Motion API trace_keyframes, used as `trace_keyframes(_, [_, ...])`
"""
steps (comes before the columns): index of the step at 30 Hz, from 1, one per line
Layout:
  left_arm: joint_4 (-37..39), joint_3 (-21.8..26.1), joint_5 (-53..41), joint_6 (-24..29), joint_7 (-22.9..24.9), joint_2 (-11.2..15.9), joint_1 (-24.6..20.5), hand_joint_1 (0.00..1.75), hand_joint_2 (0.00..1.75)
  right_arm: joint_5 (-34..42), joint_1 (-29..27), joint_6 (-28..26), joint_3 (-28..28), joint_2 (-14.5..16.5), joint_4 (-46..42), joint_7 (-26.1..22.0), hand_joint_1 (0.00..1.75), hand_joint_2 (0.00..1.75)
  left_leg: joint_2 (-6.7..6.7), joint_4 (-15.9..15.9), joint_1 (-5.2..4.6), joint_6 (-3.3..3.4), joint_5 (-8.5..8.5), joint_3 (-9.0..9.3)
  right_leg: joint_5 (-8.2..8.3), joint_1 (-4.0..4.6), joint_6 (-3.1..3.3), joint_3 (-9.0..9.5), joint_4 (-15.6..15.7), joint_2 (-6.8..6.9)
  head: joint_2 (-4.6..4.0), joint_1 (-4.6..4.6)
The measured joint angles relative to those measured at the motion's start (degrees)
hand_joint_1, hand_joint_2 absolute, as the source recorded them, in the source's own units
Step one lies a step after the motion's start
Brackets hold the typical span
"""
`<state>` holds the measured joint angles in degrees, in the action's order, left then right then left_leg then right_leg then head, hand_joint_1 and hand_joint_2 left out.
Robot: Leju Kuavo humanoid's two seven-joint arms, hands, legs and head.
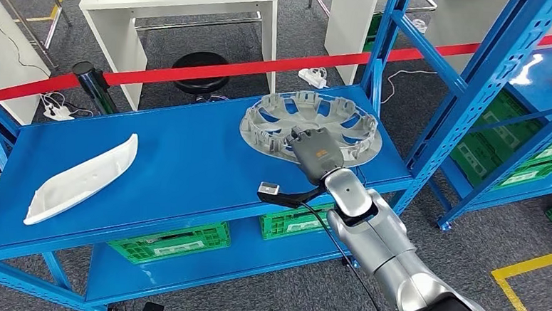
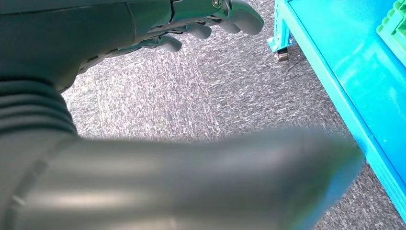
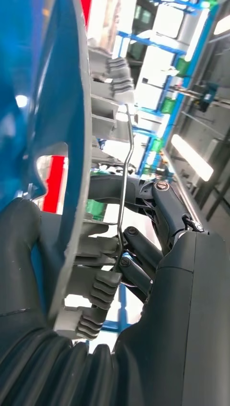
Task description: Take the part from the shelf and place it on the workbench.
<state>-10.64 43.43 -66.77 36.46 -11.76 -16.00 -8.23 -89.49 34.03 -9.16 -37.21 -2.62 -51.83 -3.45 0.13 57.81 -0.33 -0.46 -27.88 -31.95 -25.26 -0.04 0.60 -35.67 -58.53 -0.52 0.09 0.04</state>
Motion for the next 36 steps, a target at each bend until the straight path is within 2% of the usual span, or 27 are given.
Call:
trace_keyframes(15, [0.0, 0.0, 0.6, -3.2, 1.1, -0.1, -0.1, 0.0, 1.75, -0.1, 0.0, 1.1, 0.0, -1.0, -6.0, 0.3, 1.75, 1.75, 0.0, 0.0, -0.01, -0.01, -0.01, 0.0, -0.01, 0.0, 0.01, -0.02, 0.0, -0.01, 0.01, 0.0])
trace_keyframes(23, [0.0, 0.0, 1.3, -4.6, 0.4, -0.2, -0.1, 0.0, 1.75, -0.4, 0.6, 0.9, -2.3, -2.3, -10.2, 5.6, 1.75, 1.75, 0.0, 0.0, 0.0, -0.01, -0.01, -0.02, -0.01, 0.0, 0.01, -0.03, 0.0, -0.01, 0.0, -0.01])
trace_keyframes(30, [0.0, 0.0, 1.3, -5.1, 0.1, -0.2, -0.2, 0.0, 1.75, -0.4, 3.7, 0.6, -6.5, -3.6, -13.8, 8.5, 1.75, 1.75, 0.01, 0.0, 0.0, -0.01, -0.01, -0.04, -0.01, 0.0, 0.01, -0.05, 0.0, -0.02, -0.01, 0.0])
trace_keyframes(36, [0.0, 0.2, 2.4, -3.1, -1.9, -0.5, -0.6, 0.0, 1.75, -0.4, 10.2, 0.8, -10.2, -3.8, -16.6, 8.3, 1.75, 1.75, 0.0, 0.0, 0.0, -0.02, 0.0, -0.06, 0.0, 0.0, 0.02, -0.08, 0.0, -0.01, -0.01, 0.0])
